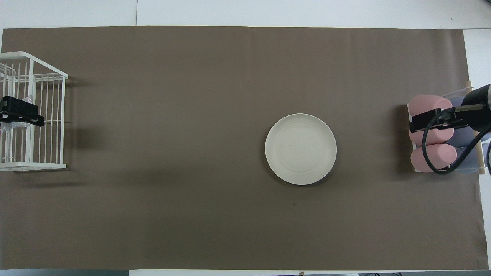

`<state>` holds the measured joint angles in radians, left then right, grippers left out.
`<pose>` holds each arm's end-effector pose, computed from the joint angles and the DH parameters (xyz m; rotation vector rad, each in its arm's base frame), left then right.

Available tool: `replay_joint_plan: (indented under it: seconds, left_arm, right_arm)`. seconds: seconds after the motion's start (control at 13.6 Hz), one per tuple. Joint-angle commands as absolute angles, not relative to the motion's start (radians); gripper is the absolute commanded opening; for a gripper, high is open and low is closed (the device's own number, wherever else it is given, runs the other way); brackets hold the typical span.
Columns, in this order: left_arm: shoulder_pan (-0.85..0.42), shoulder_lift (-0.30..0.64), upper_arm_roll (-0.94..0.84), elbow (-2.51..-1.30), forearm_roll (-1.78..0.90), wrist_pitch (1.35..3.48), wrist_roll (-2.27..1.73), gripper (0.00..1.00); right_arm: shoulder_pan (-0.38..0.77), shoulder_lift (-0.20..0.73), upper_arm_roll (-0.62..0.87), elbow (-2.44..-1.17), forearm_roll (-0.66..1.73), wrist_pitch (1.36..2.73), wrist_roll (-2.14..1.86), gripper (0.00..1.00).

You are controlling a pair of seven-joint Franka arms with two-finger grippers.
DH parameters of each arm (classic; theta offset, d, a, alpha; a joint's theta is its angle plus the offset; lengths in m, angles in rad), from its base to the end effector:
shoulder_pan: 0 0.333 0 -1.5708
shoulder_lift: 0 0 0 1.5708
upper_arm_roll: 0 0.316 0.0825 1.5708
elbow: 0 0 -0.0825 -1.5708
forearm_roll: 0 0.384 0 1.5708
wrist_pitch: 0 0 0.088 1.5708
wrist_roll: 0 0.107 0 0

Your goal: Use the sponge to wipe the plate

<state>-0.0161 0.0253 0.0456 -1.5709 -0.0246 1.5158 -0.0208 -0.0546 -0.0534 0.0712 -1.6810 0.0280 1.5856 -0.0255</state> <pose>0.5554 0.0133 0.6059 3.1143 0.0778 -0.1251 0.5369 0.0128 0.6029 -3.1159 -0.0638 0.0655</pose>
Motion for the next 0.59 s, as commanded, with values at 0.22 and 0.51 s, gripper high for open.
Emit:
replay_joint_plan:
  seconds: [0.22, 0.51]
  left_arm:
    - [-0.061, -0.045, 0.037, -1.749, 0.227, 1.68, -0.156, 1.0]
    - [-0.115, 0.018, 0.037, -1.764, 0.441, 1.71, -0.26, 1.0]
  right_arm:
    - [-0.043, -0.054, 0.074, -1.68, 0.031, 1.58, 0.164, 1.0]
    - [-0.041, -0.058, 0.074, -1.692, 0.031, 1.577, 0.281, 1.0]
